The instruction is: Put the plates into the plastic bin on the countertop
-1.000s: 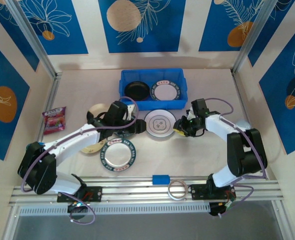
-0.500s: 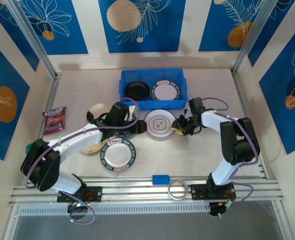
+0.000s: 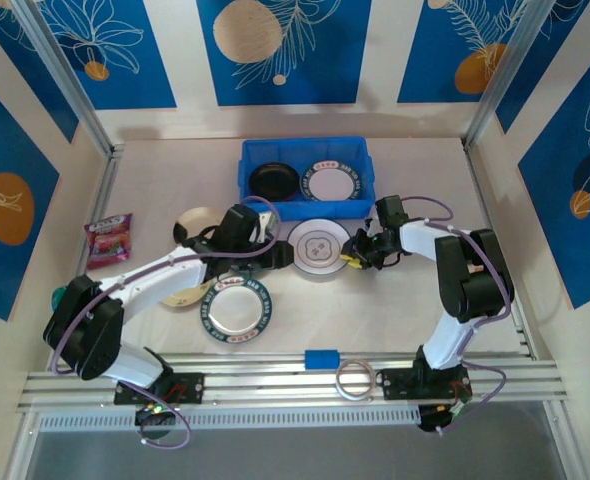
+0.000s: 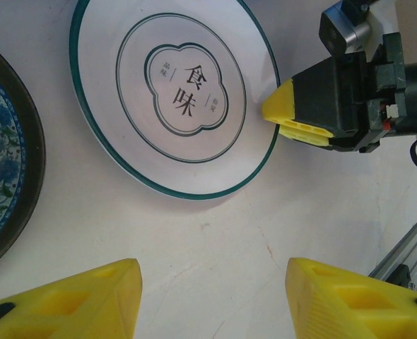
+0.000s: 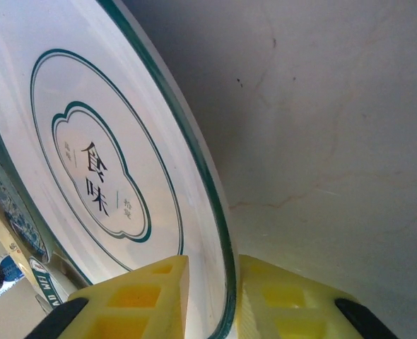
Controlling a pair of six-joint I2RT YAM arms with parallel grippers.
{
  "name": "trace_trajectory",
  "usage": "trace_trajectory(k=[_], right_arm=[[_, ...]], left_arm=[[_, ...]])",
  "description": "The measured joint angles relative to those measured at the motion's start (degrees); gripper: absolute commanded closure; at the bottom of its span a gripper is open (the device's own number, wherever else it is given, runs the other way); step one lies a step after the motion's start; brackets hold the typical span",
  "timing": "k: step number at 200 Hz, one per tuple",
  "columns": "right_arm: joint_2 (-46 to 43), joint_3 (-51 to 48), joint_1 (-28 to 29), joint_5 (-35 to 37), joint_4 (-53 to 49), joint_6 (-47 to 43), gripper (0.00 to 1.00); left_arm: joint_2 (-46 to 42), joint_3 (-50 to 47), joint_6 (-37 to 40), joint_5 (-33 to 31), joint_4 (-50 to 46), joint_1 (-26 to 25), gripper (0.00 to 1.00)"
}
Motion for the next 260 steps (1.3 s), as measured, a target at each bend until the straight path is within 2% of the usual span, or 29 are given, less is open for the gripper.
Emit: trace_trajectory(k=[11, 118, 152, 192, 220, 260], right_arm=[[0.02, -0.02, 0.00, -0.04, 0.35, 0.02, 0.80], [2.43, -0.81, -0.26, -2.38, 4.39, 0.28, 0.81], [2.67, -0.81, -0.57, -4.39, 4.90, 0.28, 0.99], [2.36, -0.87, -0.59, -5.25, 5.33, 0.02, 1.00], [-0.61, -2.73, -0.59, -5.05, 5.27, 0.04, 1.00], [-10.47, -7.98, -0.63, -4.55, 1.27, 0.70, 1.00]], left_arm=[[0.15, 0.00, 0.00, 0.00, 0.02, 0.00, 0.44], [0.39, -0.48, 0.13, -0.02, 0.66, 0.20, 0.44], [0.39, -0.59, 0.15, -0.02, 0.87, 0.31, 0.45], [0.39, -0.63, 0.17, -0.02, 0.90, 0.68, 0.45], [0.39, -0.63, 0.17, -0.02, 0.87, 1.03, 0.43], [0.39, -1.44, -1.46, 2.01, 4.28, 4.13, 0.43]])
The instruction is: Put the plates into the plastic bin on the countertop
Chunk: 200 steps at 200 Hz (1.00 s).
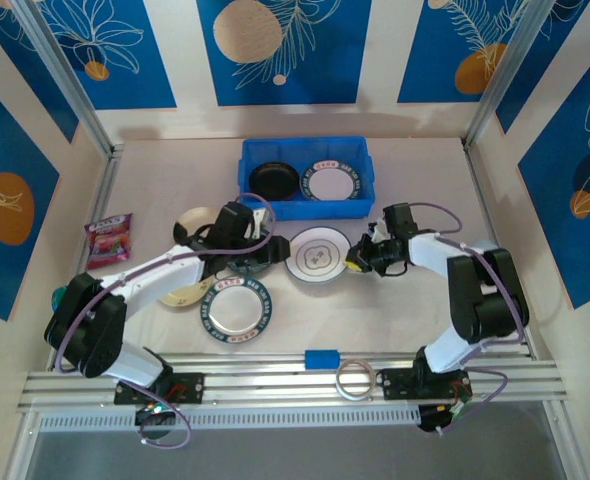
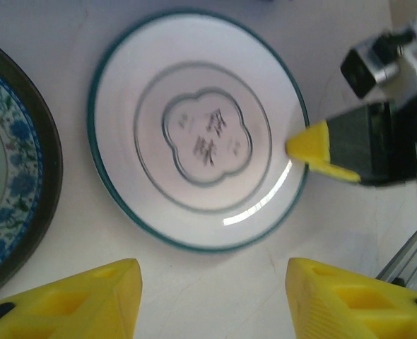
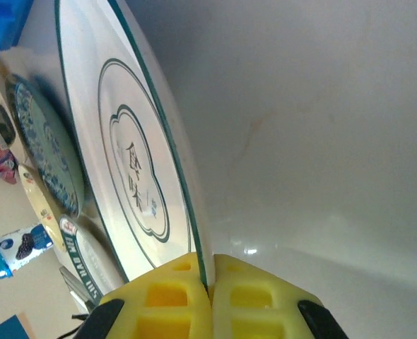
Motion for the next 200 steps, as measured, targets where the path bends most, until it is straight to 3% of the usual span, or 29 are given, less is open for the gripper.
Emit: trace_trajectory(k=[68, 140, 182, 200], right_arm=[[-14.75, -0.35, 0.61, -3.34, -4.13, 2.14, 1.00], [-15.02, 4.09, 2.64, -6.19, -4.70, 3.23, 1.00], [-14.60, 4.98, 2.62, -6.16, -5.40, 3.19, 1.00], [-14.32, 5.29, 2.62, -6.03, -5.62, 3.19, 1.00]], left_arm=[[0.09, -2.23, -3.98, 5.44, 7.39, 4.13, 0.53], [1.60, -0.94, -5.88, 8.55, 10.69, 4.55, 0.79], [1.60, -0.72, -6.14, 8.66, 10.88, 4.74, 0.78], [1.53, -0.72, -6.34, 8.70, 10.88, 4.90, 0.92]])
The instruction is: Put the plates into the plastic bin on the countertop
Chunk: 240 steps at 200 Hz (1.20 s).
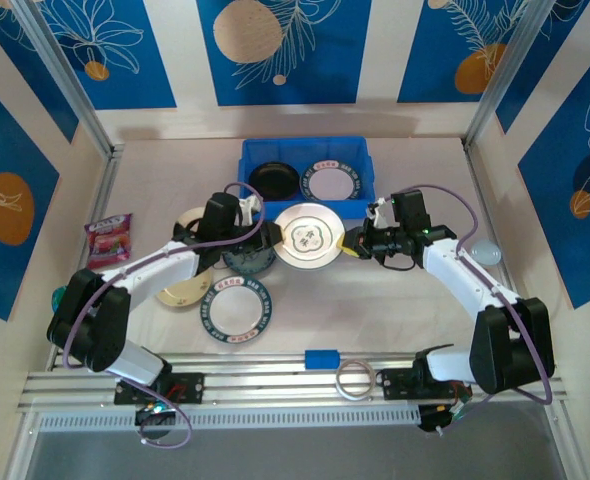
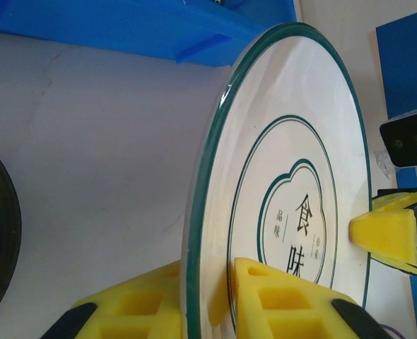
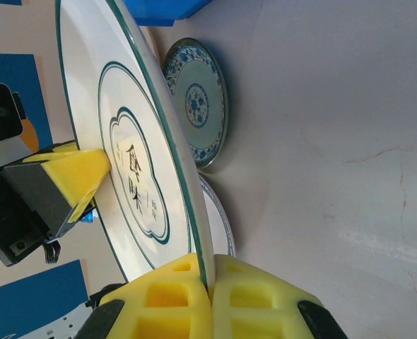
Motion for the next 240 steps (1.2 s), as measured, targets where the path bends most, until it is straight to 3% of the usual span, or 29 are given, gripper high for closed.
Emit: trace_trajectory(k=[8, 35, 43, 51, 61, 77, 145, 194, 240], right_arm=[[0.26, 0.11, 0.00, 0.13, -0.13, -0.13, 1.00], [1.25, 1.14, -0.50, 0.15, -0.52, -0.92, 0.96], [1.44, 1.79, -0.83, 0.15, -0.98, -1.09, 0.89], [1.62, 2.45, -1.20, 0.07, -1.51, -1.01, 0.74], [1.86, 3.39, -1.88, 0.24, -2.40, -1.16, 0.63], [2.14, 5.84, -4.24, 1.01, -3.98, -1.77, 0.52], [2.14, 16.06, -11.63, 7.96, -8.50, -3.67, 0.51], [2.84, 18.12, -12.33, 10.73, -8.39, -2.56, 0.51], [4.83, 19.56, -12.33, 11.13, -7.54, -1.92, 0.51]], left_arm=[[-0.15, 0.04, -0.79, 0.42, 0.22, 0.22, 1.00], [-0.46, 1.46, -1.73, 0.66, -0.11, 0.70, 1.00], [-0.46, 1.99, -1.68, 0.63, -0.66, 0.76, 1.00], [-0.44, 3.02, -1.62, 0.66, -1.57, 0.85, 1.00], [-0.17, 4.92, -0.33, 0.55, -2.91, 0.90, 1.00], [0.96, 8.44, 1.84, -0.24, -5.60, 1.66, 1.00], [13.03, 26.14, 6.56, -3.58, -10.80, 5.90, 1.00], [25.31, 42.25, 6.69, -5.25, -10.95, 5.92, 1.00], [33.97, 49.48, 3.76, -5.20, -10.14, 5.92, 1.00]])
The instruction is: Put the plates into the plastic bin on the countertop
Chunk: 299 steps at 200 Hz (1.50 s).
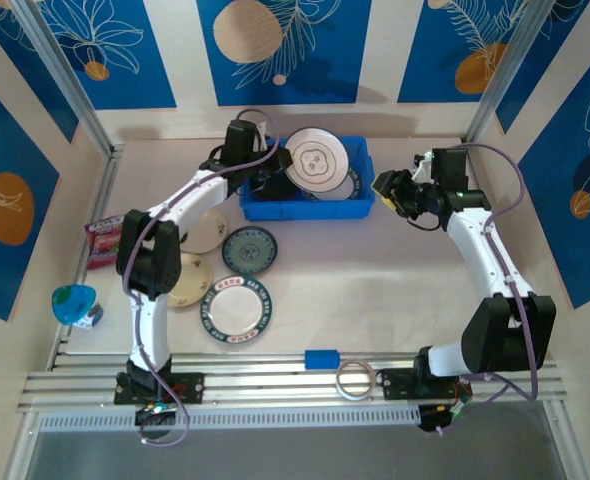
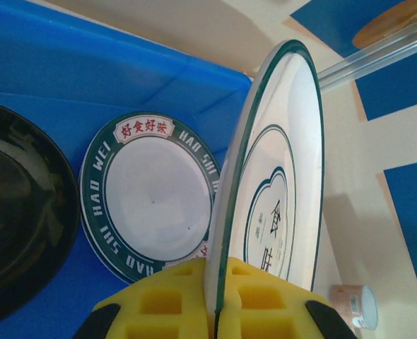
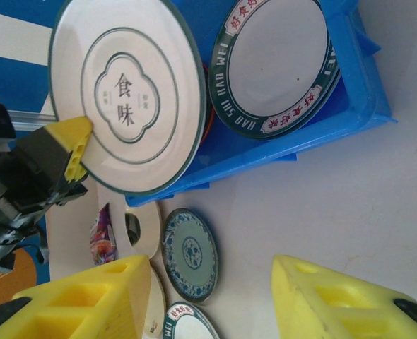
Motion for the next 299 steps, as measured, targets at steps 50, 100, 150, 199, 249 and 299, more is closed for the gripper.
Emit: trace_trajectory(k=[50, 100, 150, 199, 249, 299], right_arm=[[1.44, 0.00, -0.02, -0.04, 0.22, 0.42, 0.51], [3.02, 0.09, -0.35, -0.04, 0.46, 0.42, 0.51], [3.15, 0.09, -0.37, -0.09, 0.85, 0.42, 0.51], [3.82, 0.09, -0.37, -0.26, 1.40, 0.44, 0.51], [4.15, 0.09, -0.33, -0.26, 1.70, 0.42, 0.51], [5.11, 0.09, -0.33, -0.24, 1.70, 0.42, 0.51]], left_arm=[[6.54, 4.17, -3.08, -0.04, 0.79, 0.00, 1.00], [9.66, 7.13, -5.07, -0.50, 1.42, -0.02, 1.00], [15.13, 11.61, -7.04, -1.09, 2.34, -0.70, 1.00], [20.24, 16.22, -8.00, -2.08, 1.64, -1.73, 1.00], [23.65, 21.75, -7.96, -2.89, -1.36, -3.21, 1.00], [24.92, 23.69, -7.15, -3.93, -5.64, -3.50, 0.99]])
